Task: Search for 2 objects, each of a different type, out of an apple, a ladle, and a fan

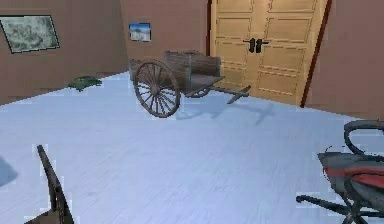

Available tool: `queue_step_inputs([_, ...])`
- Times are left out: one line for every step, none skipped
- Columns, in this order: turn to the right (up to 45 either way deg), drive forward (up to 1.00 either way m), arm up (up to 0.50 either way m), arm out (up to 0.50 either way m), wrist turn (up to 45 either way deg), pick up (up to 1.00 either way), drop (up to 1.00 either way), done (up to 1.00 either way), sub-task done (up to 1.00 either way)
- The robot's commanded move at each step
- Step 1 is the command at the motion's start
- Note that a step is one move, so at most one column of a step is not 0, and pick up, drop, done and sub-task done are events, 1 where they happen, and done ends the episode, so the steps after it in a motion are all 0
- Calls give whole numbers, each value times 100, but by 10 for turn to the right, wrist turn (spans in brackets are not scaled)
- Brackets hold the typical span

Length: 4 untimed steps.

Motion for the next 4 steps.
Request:
queue_step_inputs([0,100,0,0,0,0,0,0,0])
queue_step_inputs([-90,0,0,0,0,0,0,0,0])
queue_step_inputs([0,10,0,0,0,0,0,0,0])
queue_step_inputs([-300,0,0,0,0,0,0,0,0])
